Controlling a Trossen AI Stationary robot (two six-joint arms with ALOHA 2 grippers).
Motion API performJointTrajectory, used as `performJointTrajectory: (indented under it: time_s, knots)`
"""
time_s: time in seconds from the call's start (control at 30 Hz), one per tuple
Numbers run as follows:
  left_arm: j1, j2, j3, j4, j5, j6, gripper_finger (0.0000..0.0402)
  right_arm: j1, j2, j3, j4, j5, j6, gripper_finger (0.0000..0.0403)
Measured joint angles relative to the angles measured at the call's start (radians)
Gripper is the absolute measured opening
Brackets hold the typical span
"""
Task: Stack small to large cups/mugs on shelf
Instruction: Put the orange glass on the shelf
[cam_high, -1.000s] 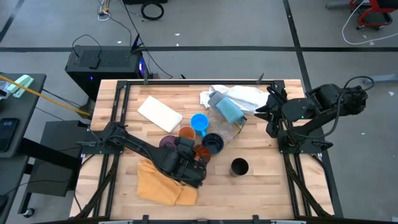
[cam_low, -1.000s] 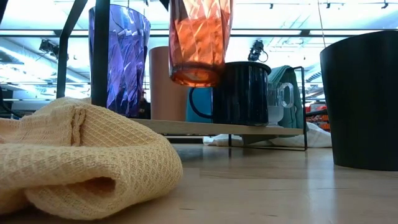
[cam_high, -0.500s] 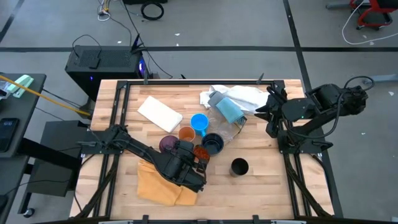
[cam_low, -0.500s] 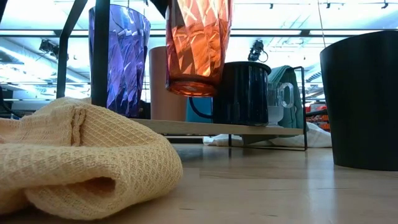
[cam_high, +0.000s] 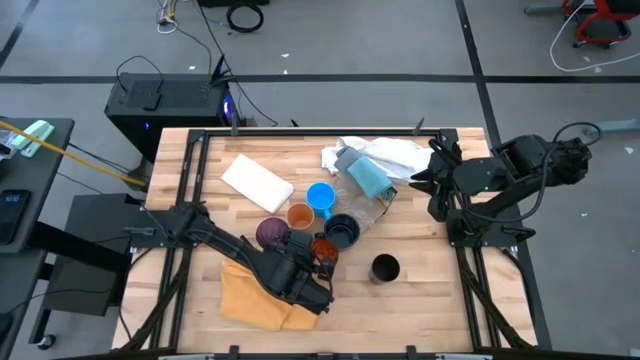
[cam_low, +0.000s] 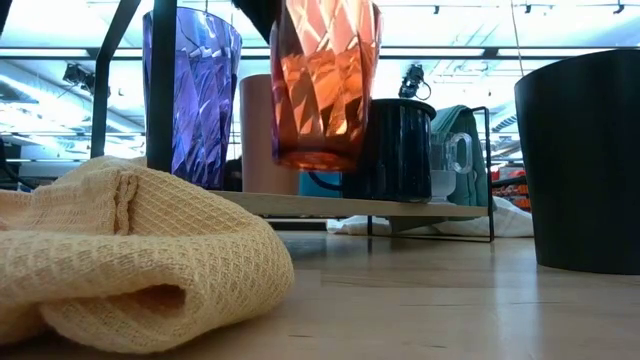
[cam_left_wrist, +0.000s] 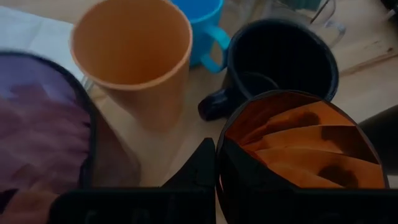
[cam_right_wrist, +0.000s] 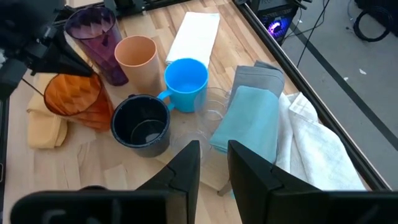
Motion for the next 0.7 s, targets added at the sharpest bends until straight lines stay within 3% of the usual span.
performJointTrajectory:
  time_s: [0.7]
  knots:
    - [-0.003,0.011,0.000,-0.050,-0.004,-0.019,0.0014,0.000,0.000,0.000,-0.001,-0.004,0.000,0.0089]
